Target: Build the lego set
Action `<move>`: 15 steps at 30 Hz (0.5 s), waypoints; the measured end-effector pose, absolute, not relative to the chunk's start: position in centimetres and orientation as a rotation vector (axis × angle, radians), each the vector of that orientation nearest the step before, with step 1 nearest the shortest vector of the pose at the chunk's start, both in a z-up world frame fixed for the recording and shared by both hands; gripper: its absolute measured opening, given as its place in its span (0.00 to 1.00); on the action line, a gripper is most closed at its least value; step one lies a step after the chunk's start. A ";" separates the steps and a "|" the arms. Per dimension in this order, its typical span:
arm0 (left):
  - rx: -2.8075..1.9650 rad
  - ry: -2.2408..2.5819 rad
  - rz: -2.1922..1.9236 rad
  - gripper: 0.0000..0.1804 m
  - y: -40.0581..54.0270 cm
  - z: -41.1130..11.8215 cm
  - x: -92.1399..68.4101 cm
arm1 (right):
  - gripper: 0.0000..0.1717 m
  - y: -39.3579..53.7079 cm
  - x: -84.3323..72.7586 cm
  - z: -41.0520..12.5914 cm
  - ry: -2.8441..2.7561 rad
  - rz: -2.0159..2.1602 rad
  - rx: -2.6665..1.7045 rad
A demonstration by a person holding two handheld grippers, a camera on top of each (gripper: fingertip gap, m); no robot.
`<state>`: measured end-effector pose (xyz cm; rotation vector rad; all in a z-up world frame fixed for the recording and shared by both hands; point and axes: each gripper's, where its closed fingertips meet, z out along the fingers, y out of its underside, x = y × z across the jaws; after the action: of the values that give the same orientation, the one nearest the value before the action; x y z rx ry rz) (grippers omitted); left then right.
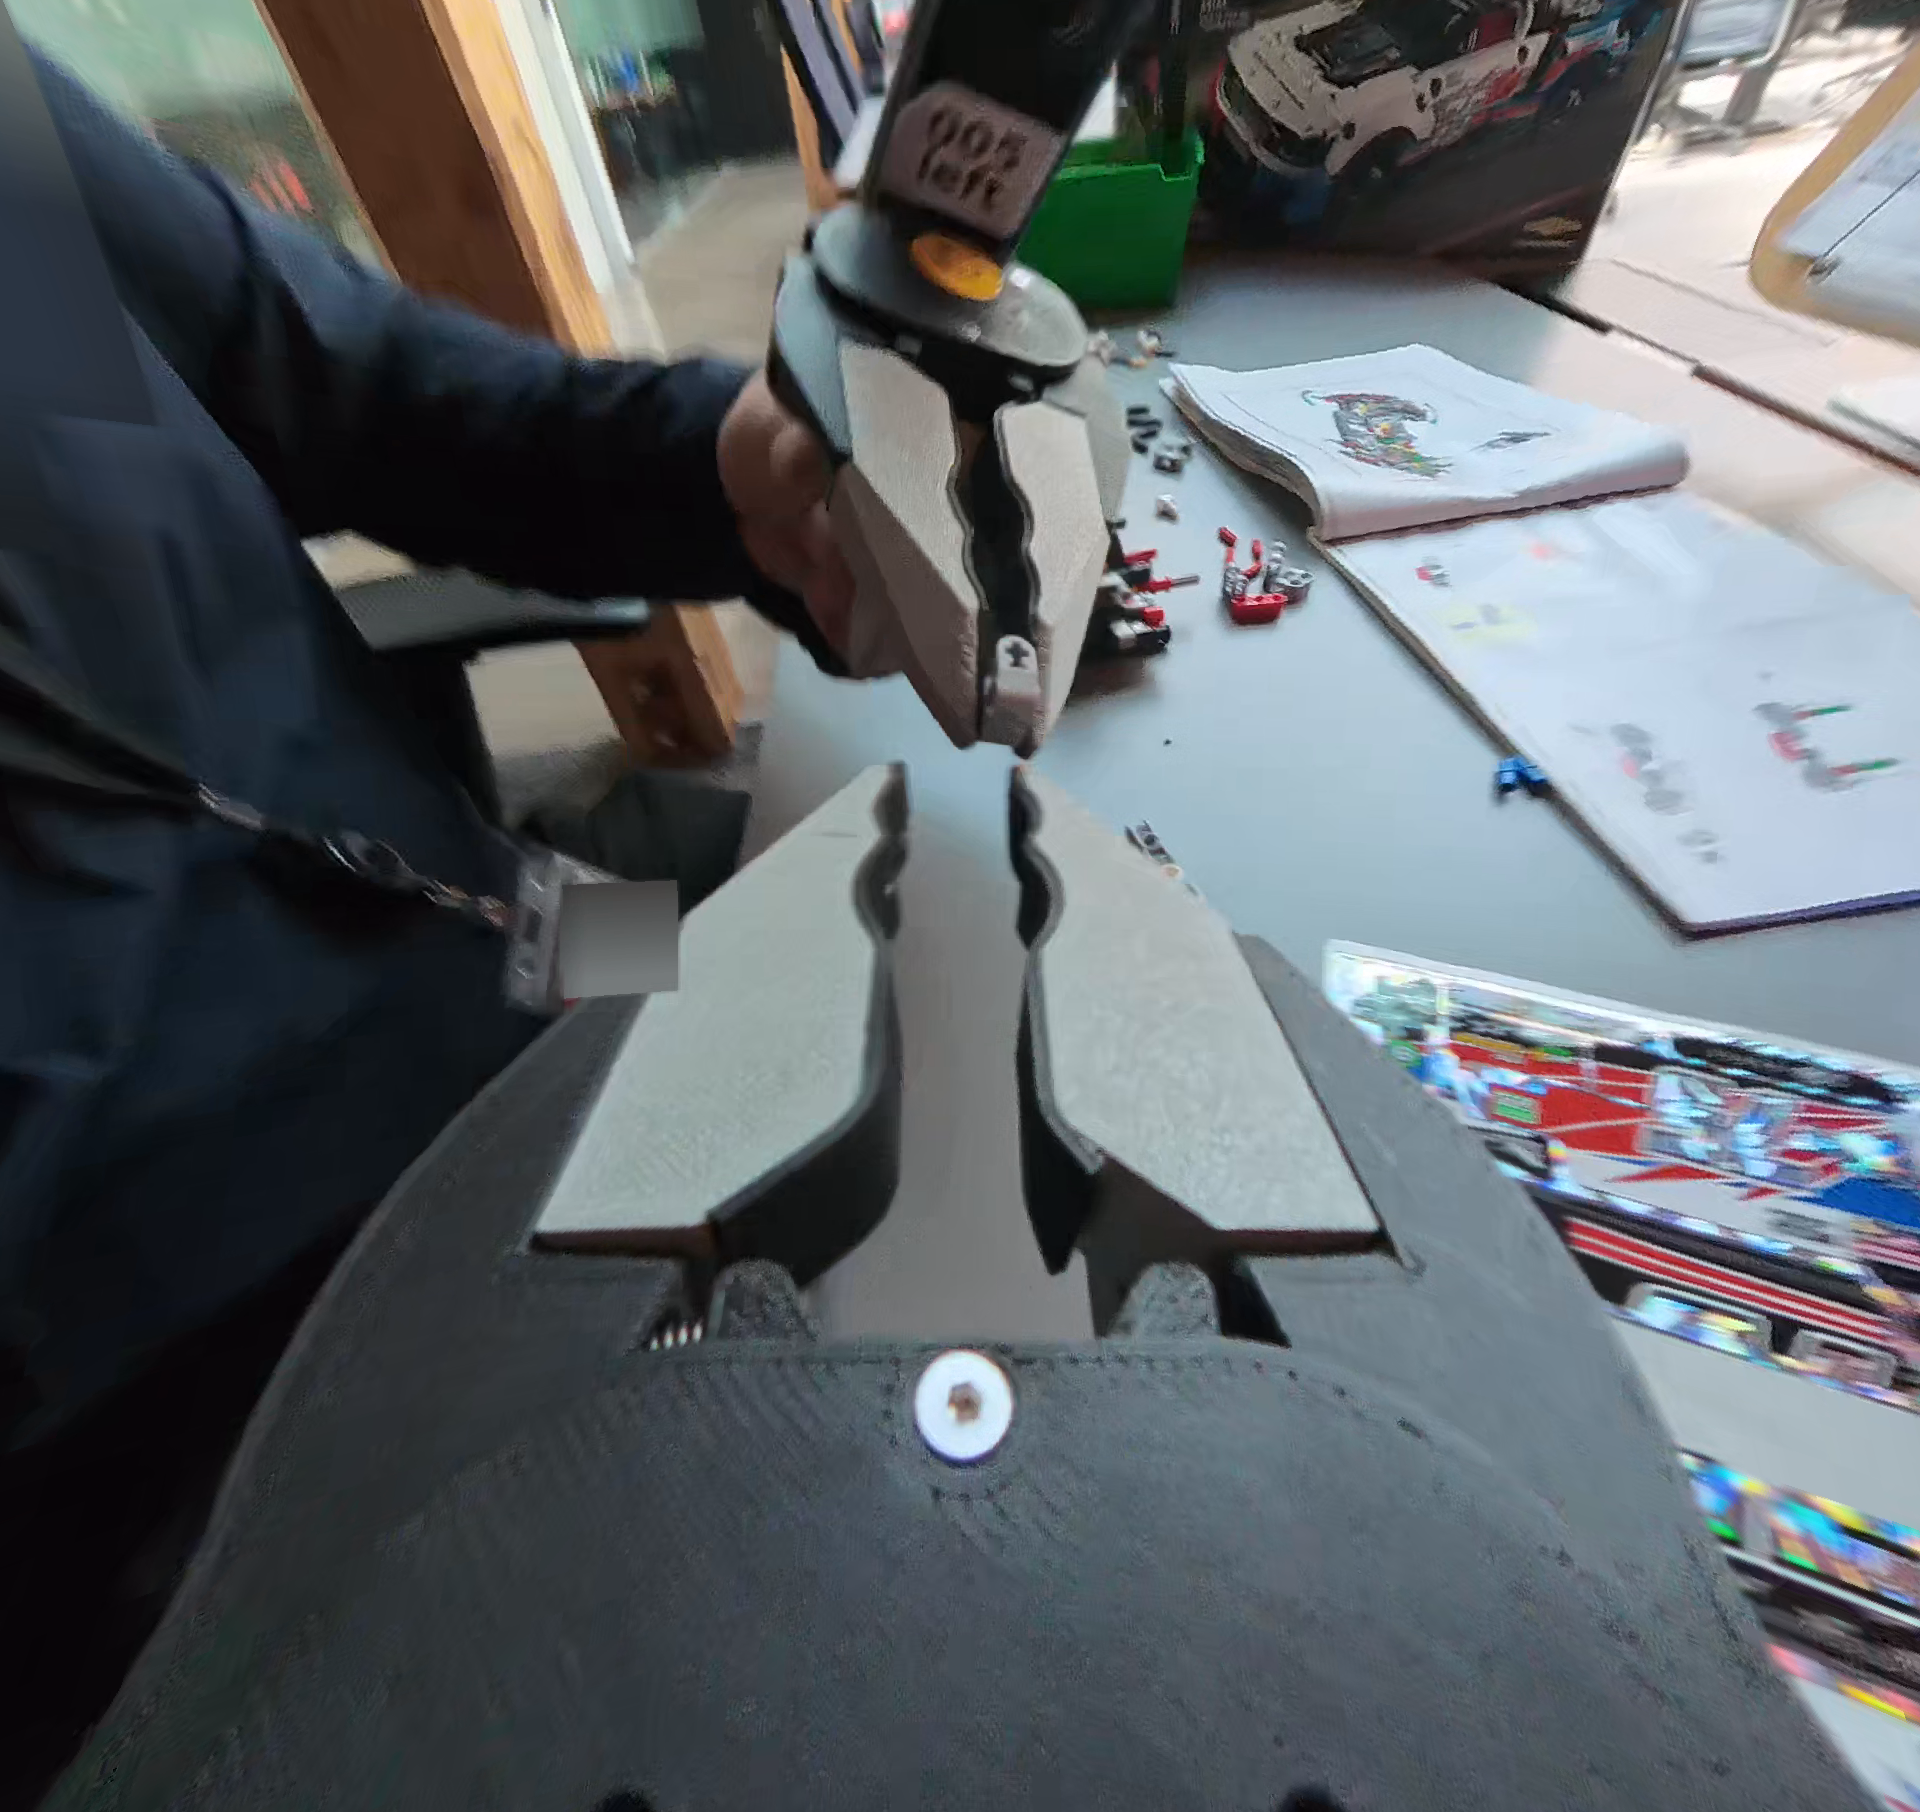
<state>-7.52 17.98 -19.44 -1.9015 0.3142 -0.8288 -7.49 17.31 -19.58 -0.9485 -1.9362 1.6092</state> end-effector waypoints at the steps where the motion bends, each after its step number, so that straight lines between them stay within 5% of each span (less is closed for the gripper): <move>1: -1.889 0.292 -0.727 0.03 18.4 -19.7 -8.0 | 0.12 17.4 -7.7 -19.4 -1.898 1.684 -0.994; 7: -1.749 0.228 -0.687 0.03 18.5 -19.1 -7.4 | 0.01 18.4 -8.6 -18.7 -1.714 1.901 -1.084; 15: -1.787 0.210 -0.724 0.03 18.7 -20.1 -7.4 | 0.04 18.1 -8.6 -18.7 -1.705 1.965 -1.076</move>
<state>-7.42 18.73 -20.08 -1.7868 0.2099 -0.7237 -8.62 18.08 -18.67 -1.0758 -1.7050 1.9655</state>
